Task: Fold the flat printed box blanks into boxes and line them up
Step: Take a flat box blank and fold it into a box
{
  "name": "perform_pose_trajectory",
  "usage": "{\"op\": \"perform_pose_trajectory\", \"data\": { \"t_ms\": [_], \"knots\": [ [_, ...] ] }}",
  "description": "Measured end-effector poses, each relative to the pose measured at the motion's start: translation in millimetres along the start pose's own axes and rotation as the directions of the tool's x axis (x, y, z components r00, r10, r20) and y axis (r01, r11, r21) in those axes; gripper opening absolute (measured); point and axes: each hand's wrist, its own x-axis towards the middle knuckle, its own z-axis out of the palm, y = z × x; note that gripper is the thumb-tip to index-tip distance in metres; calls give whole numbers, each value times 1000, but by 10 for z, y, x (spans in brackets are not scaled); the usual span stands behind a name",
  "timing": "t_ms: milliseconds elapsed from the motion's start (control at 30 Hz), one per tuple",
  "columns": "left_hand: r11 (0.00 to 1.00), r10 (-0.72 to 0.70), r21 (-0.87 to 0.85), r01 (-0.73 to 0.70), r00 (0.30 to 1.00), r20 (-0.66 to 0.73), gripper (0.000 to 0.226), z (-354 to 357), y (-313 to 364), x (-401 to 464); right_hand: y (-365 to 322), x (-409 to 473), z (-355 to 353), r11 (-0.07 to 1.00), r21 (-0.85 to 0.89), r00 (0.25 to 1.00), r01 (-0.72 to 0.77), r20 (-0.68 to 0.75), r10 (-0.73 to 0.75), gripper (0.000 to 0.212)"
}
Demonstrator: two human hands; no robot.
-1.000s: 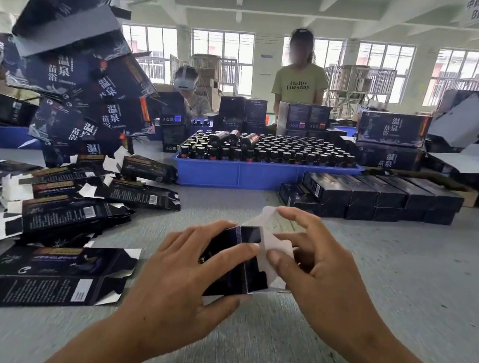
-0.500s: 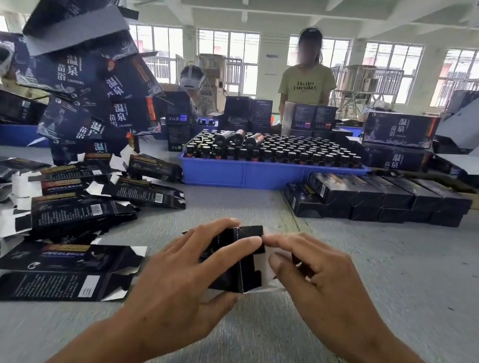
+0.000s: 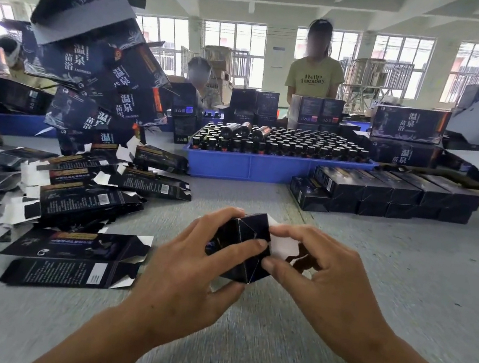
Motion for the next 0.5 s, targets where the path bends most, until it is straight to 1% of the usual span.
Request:
{"op": "perform_pose_trajectory", "data": {
  "t_ms": [133, 233, 300, 400, 433, 500],
  "knots": [
    [1000, -4, -1, 4, 1000, -4, 52, 15, -3, -3, -8, -11, 23, 996, 76, 999, -49, -21, 50, 48],
    [999, -26, -21, 25, 999, -24, 51, 28, 23, 2, 1, -5, 16, 983, 159, 995, -93, -33, 99, 41],
    [998, -46, -51, 44, 998, -41, 53, 27, 34, 10, -5, -5, 11, 989, 133, 998, -67, -6, 69, 37],
    [991, -98, -100, 92, 993, -59, 71, 23, 41, 4, -27, -3, 15, 992, 127, 1000, -25, 18, 23, 39],
    [987, -121, -115, 113, 991, -58, 77, 16, 52, 3, -27, -1, 14, 988, 149, 999, -32, 13, 30, 36],
    [981, -154, -127, 148, 987, -41, 84, 3, 93, 12, -12, 9, 16, 974, 215, 997, -74, 10, 74, 20]
  ]
}}
